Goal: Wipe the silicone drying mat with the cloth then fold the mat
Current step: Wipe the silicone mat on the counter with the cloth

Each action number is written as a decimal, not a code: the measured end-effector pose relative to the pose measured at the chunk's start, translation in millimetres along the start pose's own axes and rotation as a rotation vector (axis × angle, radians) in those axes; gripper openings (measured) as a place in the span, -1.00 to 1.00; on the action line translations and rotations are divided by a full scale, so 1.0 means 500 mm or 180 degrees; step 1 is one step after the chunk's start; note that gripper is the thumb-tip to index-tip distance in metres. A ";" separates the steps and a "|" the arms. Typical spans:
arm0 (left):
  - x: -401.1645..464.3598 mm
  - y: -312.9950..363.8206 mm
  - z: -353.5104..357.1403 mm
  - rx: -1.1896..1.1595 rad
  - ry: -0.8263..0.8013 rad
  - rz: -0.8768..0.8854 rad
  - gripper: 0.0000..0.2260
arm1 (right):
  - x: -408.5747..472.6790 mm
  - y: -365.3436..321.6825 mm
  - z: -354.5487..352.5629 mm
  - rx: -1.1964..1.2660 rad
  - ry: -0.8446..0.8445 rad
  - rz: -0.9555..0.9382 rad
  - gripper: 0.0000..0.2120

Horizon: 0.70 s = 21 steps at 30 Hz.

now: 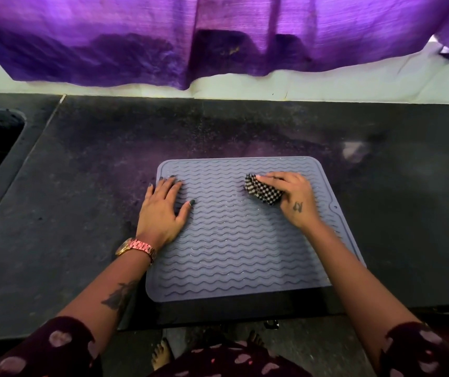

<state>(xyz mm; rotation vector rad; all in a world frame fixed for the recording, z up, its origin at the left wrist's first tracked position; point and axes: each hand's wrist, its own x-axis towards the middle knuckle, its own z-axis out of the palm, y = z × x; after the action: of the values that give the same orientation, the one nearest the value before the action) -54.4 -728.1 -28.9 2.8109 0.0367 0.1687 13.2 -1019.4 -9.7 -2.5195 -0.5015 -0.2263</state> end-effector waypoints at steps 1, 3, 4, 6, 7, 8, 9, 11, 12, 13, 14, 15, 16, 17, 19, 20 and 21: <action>0.000 0.000 0.000 0.0001 0.0011 -0.0013 -0.39 | 0.008 -0.007 0.007 -0.0058 0.0044 0.0087 -0.39; 0.001 -0.001 0.001 0.0012 0.0022 -0.0048 -0.39 | 0.009 -0.019 0.028 -0.0323 -0.0089 0.0230 -0.34; 0.001 -0.002 0.002 0.0022 0.0021 -0.0065 -0.38 | 0.008 -0.019 0.038 -0.0425 -0.0132 0.0258 -0.30; 0.002 -0.003 0.003 0.0036 0.0025 -0.0096 -0.38 | 0.013 -0.009 0.042 -0.0386 -0.0169 0.0242 -0.29; 0.002 -0.003 0.004 0.0041 0.0023 -0.0100 -0.37 | 0.020 -0.003 0.036 -0.0293 -0.0216 0.0201 -0.31; 0.002 -0.004 0.004 0.0042 0.0023 -0.0098 -0.37 | 0.030 0.002 0.028 -0.0181 -0.0251 0.0140 -0.34; 0.003 -0.005 0.005 0.0038 0.0026 -0.0096 -0.36 | 0.043 0.008 0.020 -0.0086 -0.0209 0.0075 -0.38; 0.002 -0.006 0.006 0.0039 0.0036 -0.0088 -0.35 | 0.069 0.015 0.014 -0.0059 0.0082 0.0009 -0.41; 0.002 -0.006 0.006 0.0039 0.0047 -0.0089 -0.35 | 0.080 0.013 0.016 -0.0146 0.0159 0.0046 -0.41; 0.002 -0.006 0.006 0.0033 0.0055 -0.0092 -0.34 | 0.087 0.007 0.022 -0.0275 0.0108 0.0092 -0.39; 0.002 -0.006 0.006 0.0019 0.0058 -0.0096 -0.34 | 0.090 0.003 0.032 -0.0419 -0.0034 0.0121 -0.35; 0.002 -0.005 0.006 0.0002 0.0059 -0.0096 -0.33 | 0.090 0.002 0.042 -0.0534 -0.0190 0.0150 -0.30; 0.002 -0.005 0.007 -0.0011 0.0061 -0.0096 -0.32 | 0.090 0.002 0.051 -0.0579 -0.0282 0.0186 -0.25; 0.003 -0.006 0.006 -0.0016 0.0066 -0.0100 -0.31 | 0.093 0.003 0.054 -0.0554 -0.0298 0.0204 -0.24; 0.004 -0.007 0.006 -0.0012 0.0062 -0.0101 -0.30 | 0.101 0.011 0.047 -0.0351 -0.0235 0.0154 -0.29; 0.004 -0.007 0.007 -0.0005 0.0065 -0.0102 -0.29 | 0.106 0.017 0.041 -0.0217 -0.0169 0.0116 -0.33; 0.004 -0.007 0.007 0.0002 0.0077 -0.0109 -0.29 | 0.112 0.022 0.037 -0.0123 -0.0073 0.0098 -0.36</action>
<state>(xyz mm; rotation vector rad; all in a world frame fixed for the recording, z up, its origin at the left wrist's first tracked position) -52.1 -726.0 -33.1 2.8069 0.0905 0.1945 69.8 -1000.7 -15.8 -2.5681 -0.4711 -0.1974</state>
